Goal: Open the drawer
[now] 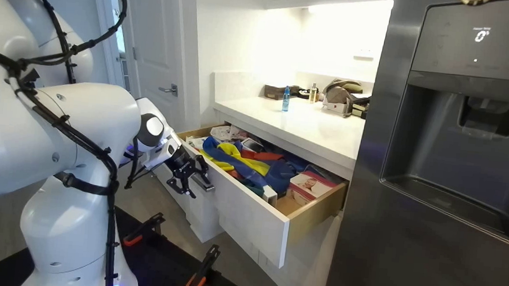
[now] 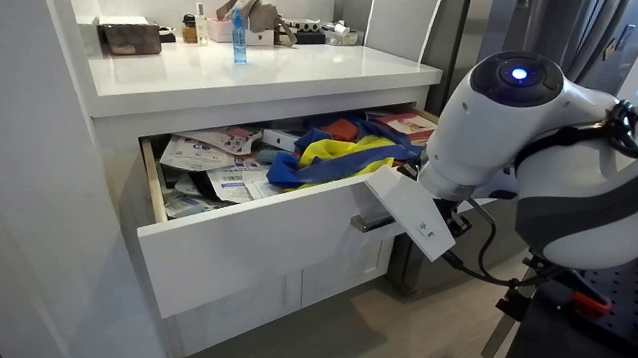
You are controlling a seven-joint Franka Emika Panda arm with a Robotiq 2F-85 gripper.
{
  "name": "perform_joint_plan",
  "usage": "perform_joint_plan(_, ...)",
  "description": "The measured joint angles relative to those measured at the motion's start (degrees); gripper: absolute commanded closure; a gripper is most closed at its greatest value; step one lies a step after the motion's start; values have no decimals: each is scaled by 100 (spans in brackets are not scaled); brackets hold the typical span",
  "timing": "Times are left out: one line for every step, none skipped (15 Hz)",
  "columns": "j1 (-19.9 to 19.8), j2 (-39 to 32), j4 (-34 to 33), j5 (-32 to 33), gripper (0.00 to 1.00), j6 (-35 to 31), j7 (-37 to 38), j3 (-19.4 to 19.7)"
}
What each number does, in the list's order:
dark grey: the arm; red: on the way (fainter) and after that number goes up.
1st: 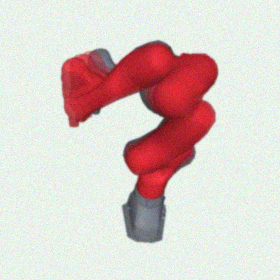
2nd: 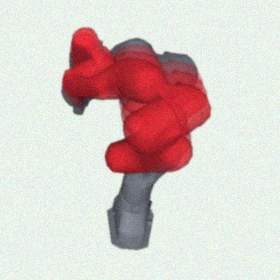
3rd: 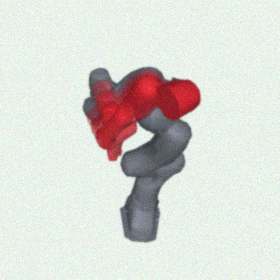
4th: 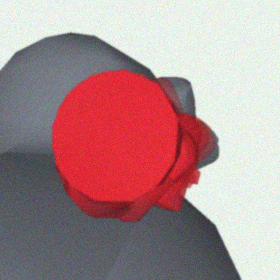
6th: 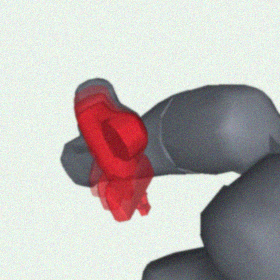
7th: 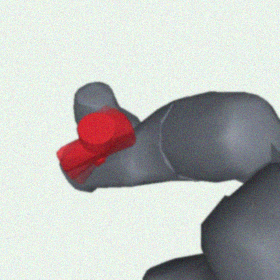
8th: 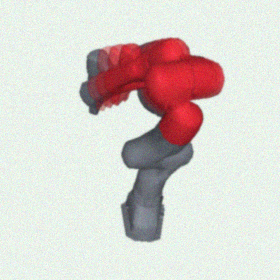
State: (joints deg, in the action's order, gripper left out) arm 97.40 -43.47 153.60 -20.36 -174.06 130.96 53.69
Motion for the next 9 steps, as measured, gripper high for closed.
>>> perform_joint_plan(0,-6,0,0,0,0,-4,-5)
perform_joint_plan(0,-14,0,0,0,0,-5,-17)
perform_joint_plan(0,-22,1,0,0,0,-6,-31)
perform_joint_plan(1,-29,1,0,0,0,-6,-44)
perform_joint_plan(1,-34,1,0,0,0,-6,-44)
perform_joint_plan(1,-35,1,0,0,0,-6,-44)
perform_joint_plan(1,-35,1,0,0,0,-6,-44)
perform_joint_plan(1,-35,1,0,0,0,-6,-44)
perform_joint_plan(1,-36,1,0,0,0,-6,-44)
